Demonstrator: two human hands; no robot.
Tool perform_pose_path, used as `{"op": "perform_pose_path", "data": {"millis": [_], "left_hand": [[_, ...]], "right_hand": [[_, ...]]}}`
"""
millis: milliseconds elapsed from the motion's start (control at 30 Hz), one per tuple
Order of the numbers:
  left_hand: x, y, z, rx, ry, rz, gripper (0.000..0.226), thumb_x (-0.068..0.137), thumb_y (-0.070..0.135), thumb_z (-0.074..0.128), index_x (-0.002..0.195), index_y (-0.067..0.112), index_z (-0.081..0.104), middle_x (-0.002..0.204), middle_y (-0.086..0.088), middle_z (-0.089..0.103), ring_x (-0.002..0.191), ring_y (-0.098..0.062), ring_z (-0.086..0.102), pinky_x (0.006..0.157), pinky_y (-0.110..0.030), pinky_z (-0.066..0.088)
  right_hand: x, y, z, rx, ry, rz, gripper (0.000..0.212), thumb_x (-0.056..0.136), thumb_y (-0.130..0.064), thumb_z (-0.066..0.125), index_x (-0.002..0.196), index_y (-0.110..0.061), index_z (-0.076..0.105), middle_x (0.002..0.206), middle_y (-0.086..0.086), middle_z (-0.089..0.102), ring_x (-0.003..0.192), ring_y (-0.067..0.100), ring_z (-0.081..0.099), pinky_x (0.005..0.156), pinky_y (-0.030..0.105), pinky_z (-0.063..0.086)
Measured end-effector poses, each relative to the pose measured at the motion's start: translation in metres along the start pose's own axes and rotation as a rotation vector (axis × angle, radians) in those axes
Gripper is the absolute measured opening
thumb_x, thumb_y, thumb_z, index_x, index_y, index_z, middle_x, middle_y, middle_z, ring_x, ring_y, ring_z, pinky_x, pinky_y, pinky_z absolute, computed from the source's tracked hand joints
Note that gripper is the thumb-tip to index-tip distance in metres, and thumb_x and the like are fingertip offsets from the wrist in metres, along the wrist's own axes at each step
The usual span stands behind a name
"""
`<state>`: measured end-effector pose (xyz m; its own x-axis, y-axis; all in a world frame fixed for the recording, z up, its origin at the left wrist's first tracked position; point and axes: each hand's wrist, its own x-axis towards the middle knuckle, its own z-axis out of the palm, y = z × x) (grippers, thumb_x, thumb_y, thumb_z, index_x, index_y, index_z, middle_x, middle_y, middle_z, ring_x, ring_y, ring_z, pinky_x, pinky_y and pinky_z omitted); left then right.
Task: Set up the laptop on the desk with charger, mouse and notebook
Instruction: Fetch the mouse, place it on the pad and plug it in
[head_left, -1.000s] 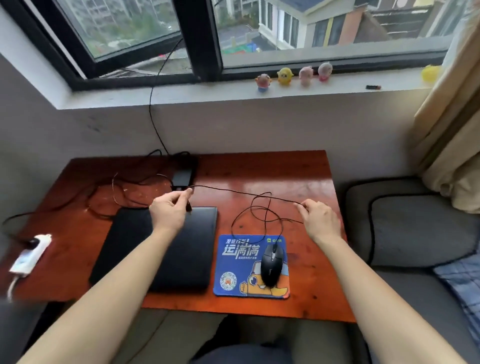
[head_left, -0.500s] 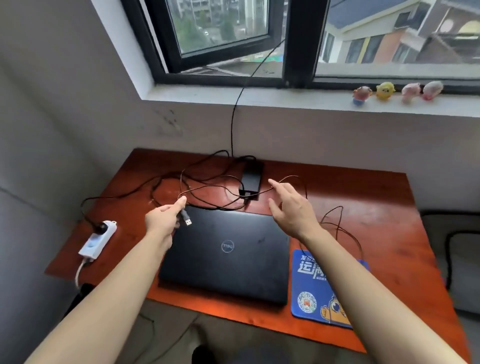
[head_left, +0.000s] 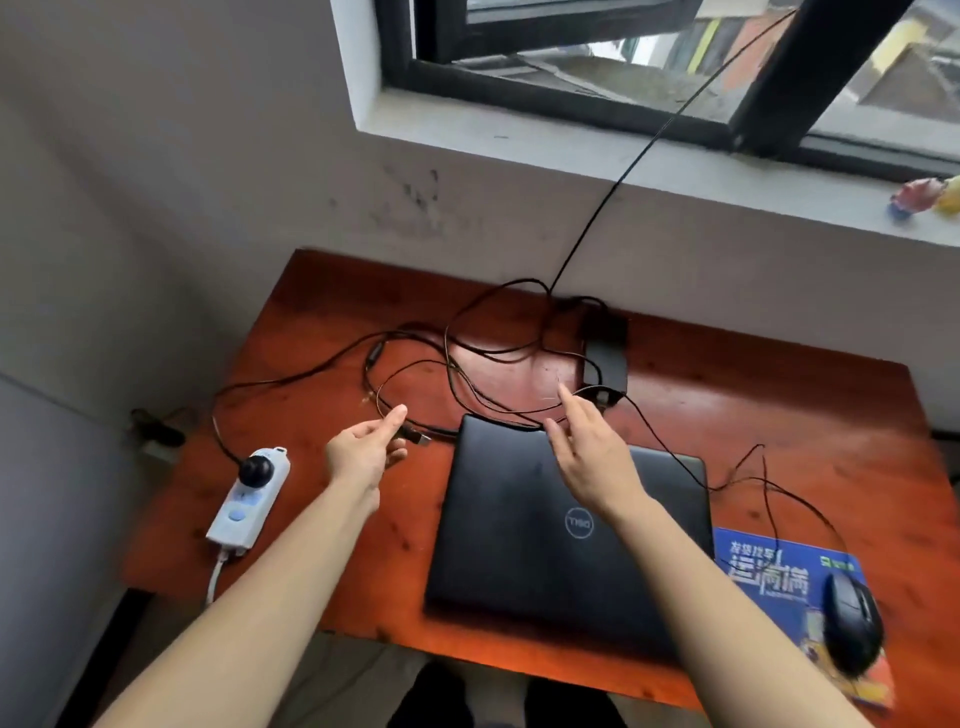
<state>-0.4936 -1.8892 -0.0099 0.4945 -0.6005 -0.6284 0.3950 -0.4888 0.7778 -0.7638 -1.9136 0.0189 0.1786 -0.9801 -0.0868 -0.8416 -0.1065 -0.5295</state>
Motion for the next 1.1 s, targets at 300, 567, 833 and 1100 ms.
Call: {"op": "perform_pose_path", "data": {"millis": [300,567,833,1100], "left_hand": [[0.014,-0.029,0.001,0.039,0.085,-0.108,0.011,0.080,0.006,0.081,0.088,0.007,0.074,0.087,-0.006,0.075,0.072,-0.015,0.074,0.061,-0.018,0.056],[0.003,-0.034,-0.006,0.277,0.191,-0.020,0.017,0.076,0.006,0.082,0.086,0.019,0.077,0.080,-0.002,0.076,0.073,-0.015,0.071,0.074,-0.027,0.055],[0.006,-0.037,-0.019,0.243,0.207,-0.023,0.017,0.082,0.008,0.078,0.097,0.014,0.072,0.090,-0.004,0.072,0.071,-0.013,0.065,0.071,-0.025,0.054],[0.034,-0.032,-0.032,0.312,0.041,0.034,0.018,0.087,0.008,0.072,0.098,0.022,0.076,0.097,0.003,0.073,0.082,-0.014,0.063,0.078,-0.027,0.055]], "right_hand": [[0.025,0.005,0.028,-0.088,0.126,0.014,0.024,0.097,-0.041,0.060,0.095,-0.021,0.072,0.088,0.000,0.072,0.083,0.024,0.067,0.068,0.032,0.046],[0.044,0.023,0.049,0.117,0.010,0.083,0.021,0.099,-0.044,0.049,0.105,-0.028,0.062,0.092,-0.015,0.053,0.087,0.013,0.058,0.074,0.029,0.038],[0.043,0.028,0.053,0.069,0.061,0.139,0.019,0.097,-0.044,0.054,0.100,-0.029,0.066,0.091,-0.010,0.061,0.089,0.018,0.062,0.070,0.028,0.037],[0.019,0.026,0.054,0.002,0.098,0.389,0.030,0.098,-0.040,0.050,0.117,-0.023,0.065,0.116,0.002,0.064,0.109,0.026,0.060,0.088,0.039,0.047]]}}
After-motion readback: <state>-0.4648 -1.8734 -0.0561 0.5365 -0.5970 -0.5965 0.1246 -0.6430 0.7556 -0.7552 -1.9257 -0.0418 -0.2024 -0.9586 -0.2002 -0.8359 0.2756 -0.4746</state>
